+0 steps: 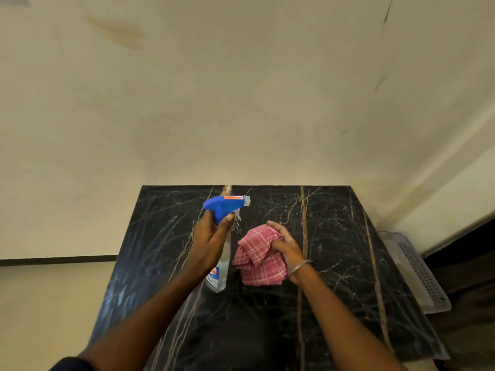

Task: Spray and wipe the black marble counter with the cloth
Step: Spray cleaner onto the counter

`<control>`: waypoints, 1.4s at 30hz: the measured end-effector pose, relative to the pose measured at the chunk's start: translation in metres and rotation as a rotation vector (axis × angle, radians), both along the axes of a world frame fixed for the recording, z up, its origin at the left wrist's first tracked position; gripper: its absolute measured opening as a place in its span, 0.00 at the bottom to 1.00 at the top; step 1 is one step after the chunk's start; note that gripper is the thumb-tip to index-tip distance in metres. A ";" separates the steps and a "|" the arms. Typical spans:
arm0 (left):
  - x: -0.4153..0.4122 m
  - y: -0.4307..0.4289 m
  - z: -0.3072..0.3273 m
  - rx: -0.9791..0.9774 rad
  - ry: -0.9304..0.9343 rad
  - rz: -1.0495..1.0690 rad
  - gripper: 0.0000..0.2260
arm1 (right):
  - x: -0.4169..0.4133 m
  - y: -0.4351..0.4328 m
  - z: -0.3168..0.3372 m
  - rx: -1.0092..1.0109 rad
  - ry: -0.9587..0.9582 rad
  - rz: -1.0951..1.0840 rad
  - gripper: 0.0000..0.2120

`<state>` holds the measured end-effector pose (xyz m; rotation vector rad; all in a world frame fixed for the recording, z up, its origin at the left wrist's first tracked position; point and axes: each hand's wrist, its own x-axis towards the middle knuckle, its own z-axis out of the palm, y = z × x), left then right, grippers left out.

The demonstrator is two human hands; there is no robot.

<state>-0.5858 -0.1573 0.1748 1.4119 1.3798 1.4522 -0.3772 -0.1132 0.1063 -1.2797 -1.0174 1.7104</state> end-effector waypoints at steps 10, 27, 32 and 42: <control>-0.016 0.000 -0.002 -0.006 -0.073 0.007 0.01 | -0.007 0.013 0.023 0.885 -1.093 0.349 0.24; -0.024 0.016 0.011 0.017 -0.106 0.045 0.03 | -0.002 0.048 0.036 0.437 -0.198 -0.419 0.15; -0.029 0.017 0.011 0.004 -0.116 0.044 0.03 | -0.007 0.049 0.043 0.632 -0.388 -0.270 0.20; -0.039 0.019 0.014 0.020 -0.091 0.079 0.03 | -0.021 0.039 0.043 0.111 0.148 -0.352 0.15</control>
